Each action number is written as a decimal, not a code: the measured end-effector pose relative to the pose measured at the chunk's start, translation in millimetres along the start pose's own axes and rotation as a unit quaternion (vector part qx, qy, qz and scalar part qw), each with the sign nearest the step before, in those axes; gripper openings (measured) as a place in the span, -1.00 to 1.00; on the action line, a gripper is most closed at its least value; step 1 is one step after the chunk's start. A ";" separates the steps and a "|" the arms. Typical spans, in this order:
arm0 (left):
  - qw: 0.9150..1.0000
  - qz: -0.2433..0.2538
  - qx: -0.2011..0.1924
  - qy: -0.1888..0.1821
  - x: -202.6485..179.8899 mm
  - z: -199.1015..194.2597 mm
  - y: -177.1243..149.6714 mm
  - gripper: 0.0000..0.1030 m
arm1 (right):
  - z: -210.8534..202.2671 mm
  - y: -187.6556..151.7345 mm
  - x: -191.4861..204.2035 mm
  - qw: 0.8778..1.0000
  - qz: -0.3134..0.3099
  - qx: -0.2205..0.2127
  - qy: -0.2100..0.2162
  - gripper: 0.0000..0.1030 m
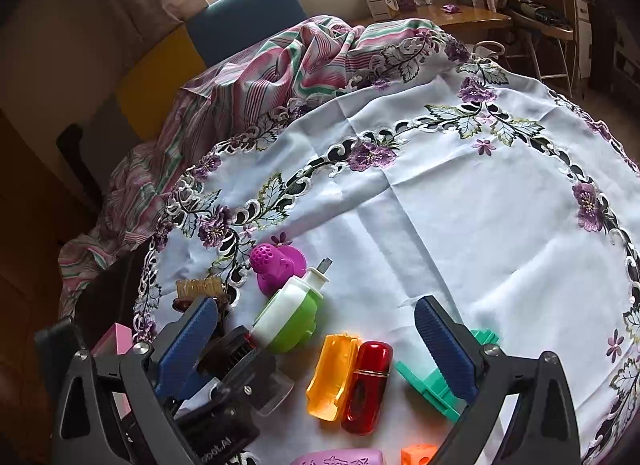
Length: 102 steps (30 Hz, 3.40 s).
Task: Organize rigid objects
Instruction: 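Reach the left gripper to the black-lidded clear cup and grasp it, then carry the cup into the pink tray with left gripper while right grasps green-white bottle, then carry the green-white bottle with the right gripper over the pink tray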
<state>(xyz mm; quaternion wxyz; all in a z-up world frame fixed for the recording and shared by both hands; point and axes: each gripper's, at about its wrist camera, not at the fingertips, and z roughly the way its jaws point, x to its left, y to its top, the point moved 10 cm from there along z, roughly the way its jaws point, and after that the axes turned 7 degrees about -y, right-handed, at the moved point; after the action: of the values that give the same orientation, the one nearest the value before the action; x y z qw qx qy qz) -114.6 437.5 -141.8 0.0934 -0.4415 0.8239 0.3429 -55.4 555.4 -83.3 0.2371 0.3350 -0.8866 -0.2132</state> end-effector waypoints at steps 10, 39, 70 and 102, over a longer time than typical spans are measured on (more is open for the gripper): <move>0.999 0.019 -0.033 -0.019 23.9 -69.7 -19.8 0.07 | 16.6 -12.7 -2.7 0.999 0.022 0.039 0.024 0.70; 0.983 -0.081 -0.111 0.123 215.1 -238.0 -90.0 0.07 | 35.5 -43.9 51.6 0.982 -0.174 0.047 -0.056 0.02; 0.958 -0.073 -0.141 0.240 302.7 -227.4 -1.9 0.53 | 29.8 -161.7 157.4 0.922 -0.368 0.098 0.067 0.02; 0.945 -0.070 -0.161 0.275 237.8 -291.1 -114.5 0.53 | 28.5 -166.7 162.2 0.919 -0.384 0.073 0.041 0.02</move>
<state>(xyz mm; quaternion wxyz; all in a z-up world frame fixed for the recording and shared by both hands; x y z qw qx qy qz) -121.5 48.3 -88.1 -0.1855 -0.5846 0.7183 0.3285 -96.8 334.9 -150.5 0.1477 0.6748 -0.6922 -0.2089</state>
